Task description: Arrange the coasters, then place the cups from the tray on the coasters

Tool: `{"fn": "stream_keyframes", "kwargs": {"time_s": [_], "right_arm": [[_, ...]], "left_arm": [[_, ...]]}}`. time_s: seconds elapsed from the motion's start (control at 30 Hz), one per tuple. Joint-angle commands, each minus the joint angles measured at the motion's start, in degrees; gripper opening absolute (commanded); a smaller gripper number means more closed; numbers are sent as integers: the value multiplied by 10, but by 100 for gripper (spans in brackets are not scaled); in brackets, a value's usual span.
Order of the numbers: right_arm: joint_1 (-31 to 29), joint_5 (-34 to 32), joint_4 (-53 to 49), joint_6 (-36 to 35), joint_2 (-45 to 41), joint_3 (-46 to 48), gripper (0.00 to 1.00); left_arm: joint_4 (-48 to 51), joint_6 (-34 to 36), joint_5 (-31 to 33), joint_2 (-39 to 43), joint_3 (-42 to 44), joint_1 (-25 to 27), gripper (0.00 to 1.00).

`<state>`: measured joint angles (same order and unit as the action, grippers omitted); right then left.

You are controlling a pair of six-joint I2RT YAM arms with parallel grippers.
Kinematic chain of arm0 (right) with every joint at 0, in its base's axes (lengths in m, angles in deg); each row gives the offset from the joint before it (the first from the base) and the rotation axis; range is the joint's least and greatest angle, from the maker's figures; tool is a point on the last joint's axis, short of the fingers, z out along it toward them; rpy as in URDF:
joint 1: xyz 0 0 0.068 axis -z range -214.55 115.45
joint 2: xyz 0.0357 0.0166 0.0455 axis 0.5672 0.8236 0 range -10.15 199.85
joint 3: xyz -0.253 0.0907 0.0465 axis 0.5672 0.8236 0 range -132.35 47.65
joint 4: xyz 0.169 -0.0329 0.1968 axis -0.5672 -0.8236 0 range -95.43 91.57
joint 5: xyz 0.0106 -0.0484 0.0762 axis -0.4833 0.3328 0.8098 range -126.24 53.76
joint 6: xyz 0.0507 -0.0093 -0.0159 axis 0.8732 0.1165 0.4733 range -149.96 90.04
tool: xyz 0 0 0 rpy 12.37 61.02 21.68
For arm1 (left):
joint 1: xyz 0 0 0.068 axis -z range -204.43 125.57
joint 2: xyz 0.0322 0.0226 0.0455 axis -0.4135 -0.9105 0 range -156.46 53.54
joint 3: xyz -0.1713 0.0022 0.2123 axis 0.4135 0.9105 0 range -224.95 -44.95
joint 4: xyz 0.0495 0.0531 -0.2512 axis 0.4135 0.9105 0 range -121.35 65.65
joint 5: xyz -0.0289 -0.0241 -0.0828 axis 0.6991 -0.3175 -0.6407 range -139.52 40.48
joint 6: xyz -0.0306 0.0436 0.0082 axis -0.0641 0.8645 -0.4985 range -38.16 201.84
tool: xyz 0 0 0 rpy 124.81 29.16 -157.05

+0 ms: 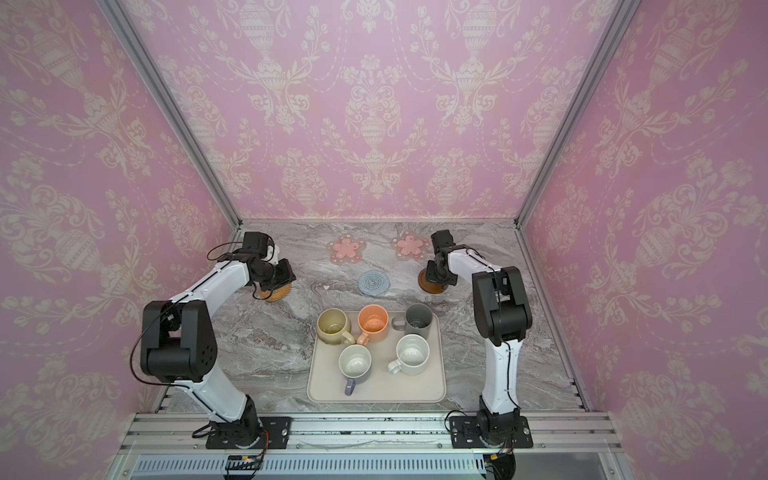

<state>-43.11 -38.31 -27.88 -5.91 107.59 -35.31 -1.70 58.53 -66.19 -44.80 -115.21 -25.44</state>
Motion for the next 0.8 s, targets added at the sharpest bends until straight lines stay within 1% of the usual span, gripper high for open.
{"fn": "stream_keyframes", "kwargs": {"time_s": [0.0,0.57,0.77], "right_arm": [[21,-25,-49,0,-13,32,7],[114,-40,-51,-23,-62,85,7],[124,-23,-36,-29,-73,106,7]], "left_arm": [[5,-9,-5,1,-14,7,24],[7,-15,-3,-6,-27,24,24],[8,-18,-2,-13,-37,31,24]]}}
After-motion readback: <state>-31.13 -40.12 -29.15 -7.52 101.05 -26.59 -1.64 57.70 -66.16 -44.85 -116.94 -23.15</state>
